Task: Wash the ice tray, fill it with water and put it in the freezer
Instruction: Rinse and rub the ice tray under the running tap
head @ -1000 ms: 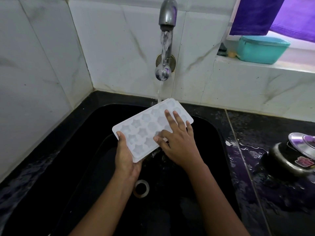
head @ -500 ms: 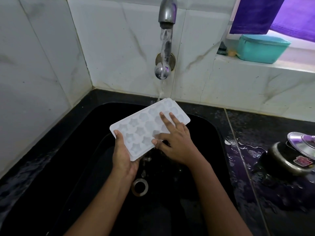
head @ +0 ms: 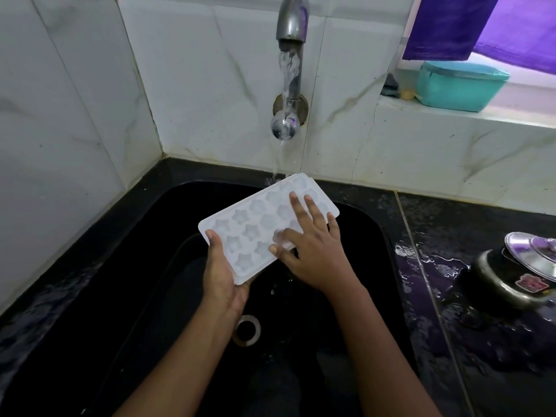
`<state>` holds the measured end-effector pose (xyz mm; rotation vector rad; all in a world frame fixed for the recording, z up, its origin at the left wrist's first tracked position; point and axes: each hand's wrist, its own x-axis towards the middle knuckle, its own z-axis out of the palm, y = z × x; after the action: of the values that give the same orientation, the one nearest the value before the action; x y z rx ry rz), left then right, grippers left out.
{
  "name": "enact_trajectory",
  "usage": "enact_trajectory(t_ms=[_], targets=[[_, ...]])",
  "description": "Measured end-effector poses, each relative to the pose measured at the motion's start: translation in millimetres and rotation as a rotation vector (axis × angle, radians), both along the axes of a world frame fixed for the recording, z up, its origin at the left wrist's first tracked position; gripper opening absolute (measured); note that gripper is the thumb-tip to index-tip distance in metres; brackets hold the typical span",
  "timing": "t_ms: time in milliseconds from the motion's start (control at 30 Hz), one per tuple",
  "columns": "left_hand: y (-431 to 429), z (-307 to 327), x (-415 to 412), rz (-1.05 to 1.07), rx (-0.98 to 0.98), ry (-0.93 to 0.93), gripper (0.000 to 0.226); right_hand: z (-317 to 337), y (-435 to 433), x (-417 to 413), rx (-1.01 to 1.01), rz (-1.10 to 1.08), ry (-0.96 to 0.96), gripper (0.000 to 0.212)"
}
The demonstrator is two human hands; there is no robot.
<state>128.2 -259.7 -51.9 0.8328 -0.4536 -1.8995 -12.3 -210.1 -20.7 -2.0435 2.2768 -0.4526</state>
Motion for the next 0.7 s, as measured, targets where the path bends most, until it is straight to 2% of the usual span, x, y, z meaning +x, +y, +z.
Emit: enact_trajectory(t_ms=[133, 200, 300, 400, 500, 600, 700], targets=[[-3, 1, 4, 0.006, -0.011, 0.004, 0.063, 4, -1, -2, 0.076, 0.067, -0.056, 0.053], [0, 1, 3, 0.003, -0.025, -0.012, 0.062, 5, 1, -6, 0.07, 0.006, -0.077, 0.045], [4, 2, -2, -0.025, -0.018, -0.004, 0.065, 4, 1, 1, 0.018, -0.03, -0.001, 0.039], [1, 2, 1, -0.004, 0.0, 0.007, 0.067, 4, 1, -1, 0.1, 0.047, -0.058, 0.042], [2, 2, 1, -0.009, -0.017, -0.019, 0.064, 8, 3, -10, 0.137, 0.005, -0.108, 0.039], [4, 0, -3, -0.025, -0.006, -0.024, 0.064, 9, 3, 0, 0.053, -0.055, -0.023, 0.039], [1, 1, -1, -0.02, 0.016, -0.011, 0.066, 9, 0, 10, 0.09, 0.011, -0.018, 0.042]])
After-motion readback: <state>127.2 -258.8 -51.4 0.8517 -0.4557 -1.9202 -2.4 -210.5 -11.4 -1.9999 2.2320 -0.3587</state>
